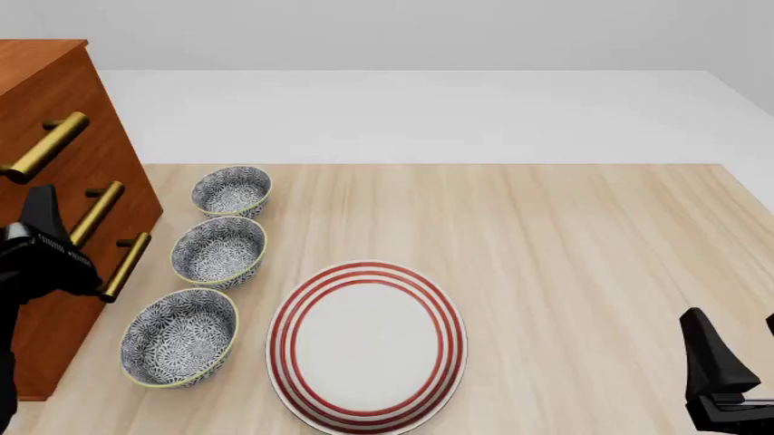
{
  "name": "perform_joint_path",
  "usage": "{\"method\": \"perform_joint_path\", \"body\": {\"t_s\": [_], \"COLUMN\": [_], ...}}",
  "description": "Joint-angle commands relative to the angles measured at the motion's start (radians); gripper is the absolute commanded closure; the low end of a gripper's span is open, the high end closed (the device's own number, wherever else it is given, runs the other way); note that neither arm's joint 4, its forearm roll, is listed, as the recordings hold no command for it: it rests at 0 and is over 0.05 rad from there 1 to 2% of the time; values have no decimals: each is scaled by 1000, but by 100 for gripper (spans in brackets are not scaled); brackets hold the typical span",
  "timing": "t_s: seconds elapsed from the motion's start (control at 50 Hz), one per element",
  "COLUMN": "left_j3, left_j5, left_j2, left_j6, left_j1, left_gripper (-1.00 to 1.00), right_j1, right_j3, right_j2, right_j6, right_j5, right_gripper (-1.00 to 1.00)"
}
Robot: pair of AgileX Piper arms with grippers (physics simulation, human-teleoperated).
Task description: Open the top drawer of the cabinet.
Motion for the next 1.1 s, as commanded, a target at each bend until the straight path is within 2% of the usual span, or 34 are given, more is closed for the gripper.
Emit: {"method": "perform_joint_path", "body": {"t_s": [0.02,0.1,0.22,0.48,1.1], "left_j3": [-64,-62,-70,-55,-62], "left_j5": [0,0,0,0,0], "left_j2": [86,90,113,155,212], "left_j6": [56,34,49,23,23], "left_j1": [-18,-6,-10,-30,16], "left_gripper": [-100,-100,-100,-100,-100], "right_j1": [0,0,0,0,0], "right_j3": [0,0,0,0,0], "right_j2": [0,0,0,0,0], "right_j6": [0,0,0,0,0], "right_j5": [0,0,0,0,0], "right_gripper": [-100,-100,-100,-100,-100]}}
